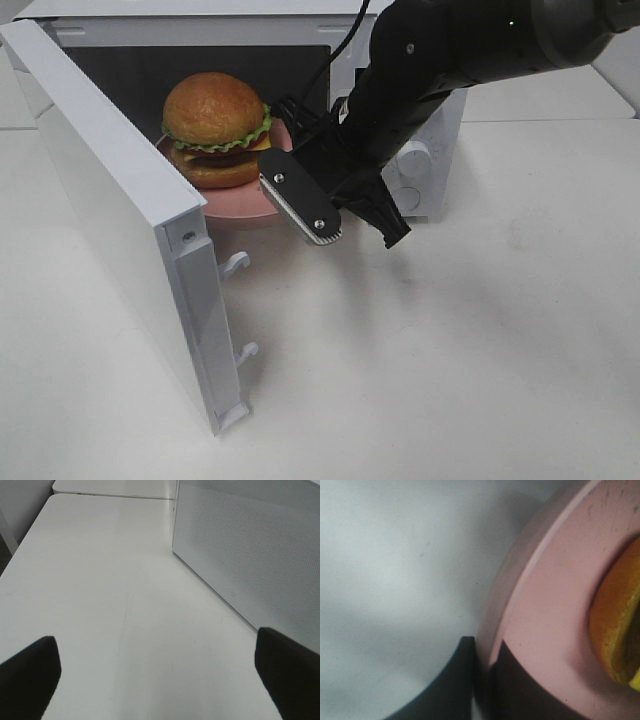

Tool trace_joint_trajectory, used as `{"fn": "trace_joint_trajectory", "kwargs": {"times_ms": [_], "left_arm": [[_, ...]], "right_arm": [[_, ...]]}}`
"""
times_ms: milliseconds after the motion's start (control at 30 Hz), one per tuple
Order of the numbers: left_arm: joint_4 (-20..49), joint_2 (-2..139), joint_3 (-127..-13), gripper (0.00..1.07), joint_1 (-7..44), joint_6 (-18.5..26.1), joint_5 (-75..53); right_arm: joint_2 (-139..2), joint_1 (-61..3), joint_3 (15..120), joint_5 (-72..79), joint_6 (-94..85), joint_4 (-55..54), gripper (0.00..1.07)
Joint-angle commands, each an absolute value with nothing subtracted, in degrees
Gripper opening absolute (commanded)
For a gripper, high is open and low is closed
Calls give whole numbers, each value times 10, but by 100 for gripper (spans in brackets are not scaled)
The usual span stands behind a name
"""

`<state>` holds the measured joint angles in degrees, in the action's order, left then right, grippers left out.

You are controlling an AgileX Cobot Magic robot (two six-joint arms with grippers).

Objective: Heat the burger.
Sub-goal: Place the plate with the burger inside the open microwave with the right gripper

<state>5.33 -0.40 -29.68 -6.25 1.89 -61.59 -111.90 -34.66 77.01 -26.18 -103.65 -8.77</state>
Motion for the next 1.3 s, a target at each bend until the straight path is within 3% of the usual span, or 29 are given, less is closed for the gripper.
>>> {"fn": "trace_joint_trajectory", "kwargs": {"times_ms": [33,1300], "left_arm": [[57,-13,-297,98,-63,19,-615],[57,-13,-297,98,-63,22,-615]], "right_arm": [[-1134,-342,816,-241,-1003,-81,0],[-1356,-342,1168,-358,-899,10,0]]}}
